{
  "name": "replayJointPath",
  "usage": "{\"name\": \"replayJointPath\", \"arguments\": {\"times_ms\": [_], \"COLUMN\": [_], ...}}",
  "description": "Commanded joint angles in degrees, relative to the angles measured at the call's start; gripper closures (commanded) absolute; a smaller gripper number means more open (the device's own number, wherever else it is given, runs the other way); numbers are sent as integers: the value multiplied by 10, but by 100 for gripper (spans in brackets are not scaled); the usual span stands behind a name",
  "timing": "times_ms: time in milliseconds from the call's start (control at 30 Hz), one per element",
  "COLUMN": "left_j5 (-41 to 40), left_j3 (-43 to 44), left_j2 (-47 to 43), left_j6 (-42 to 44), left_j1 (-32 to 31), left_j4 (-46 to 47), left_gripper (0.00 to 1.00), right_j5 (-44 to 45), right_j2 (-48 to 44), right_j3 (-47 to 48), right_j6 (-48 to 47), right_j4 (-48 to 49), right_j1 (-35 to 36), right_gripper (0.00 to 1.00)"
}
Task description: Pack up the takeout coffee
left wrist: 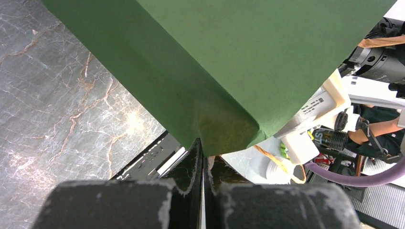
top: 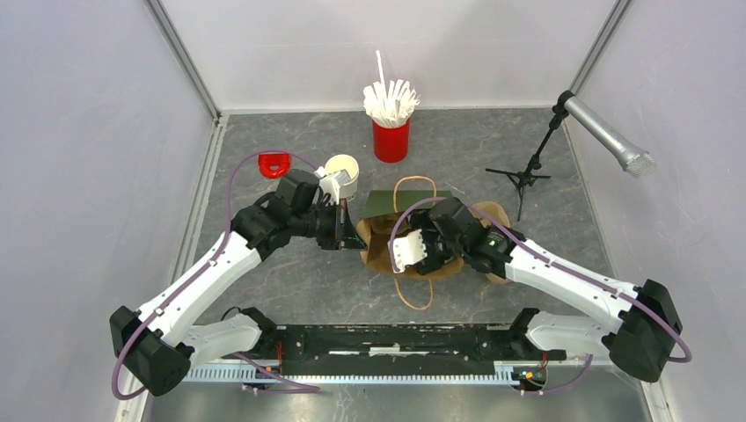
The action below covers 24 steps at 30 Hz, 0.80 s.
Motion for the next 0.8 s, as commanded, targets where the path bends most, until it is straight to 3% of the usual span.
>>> {"name": "replayJointPath", "arguments": {"times_ms": [0,133,300,533,767], "left_j5": [9,12,14,21,24], "left_j3": [16,21,24,28,31], "left_j2": [2,9,7,8,8], "left_j6": [-6,-4,-6,-17,-24], "left_j1": [-1,-1,-1,-1,-1], "left_j4": [-3,-5,-5,1,2], "left_gripper": [97,97,97,97,97], "right_j5": [-6,-13,-47,-49,-60], "right_j2": [-22,-21,-11,-14,-15], "right_j3": [22,31,52,55,63], "right_j6": [8,13,19,26,30], "right_j4": [6,-2,-27,-33,-46], "right_j1": [4,4,6,9,10], "right_gripper": [7,7,16,7,6]}}
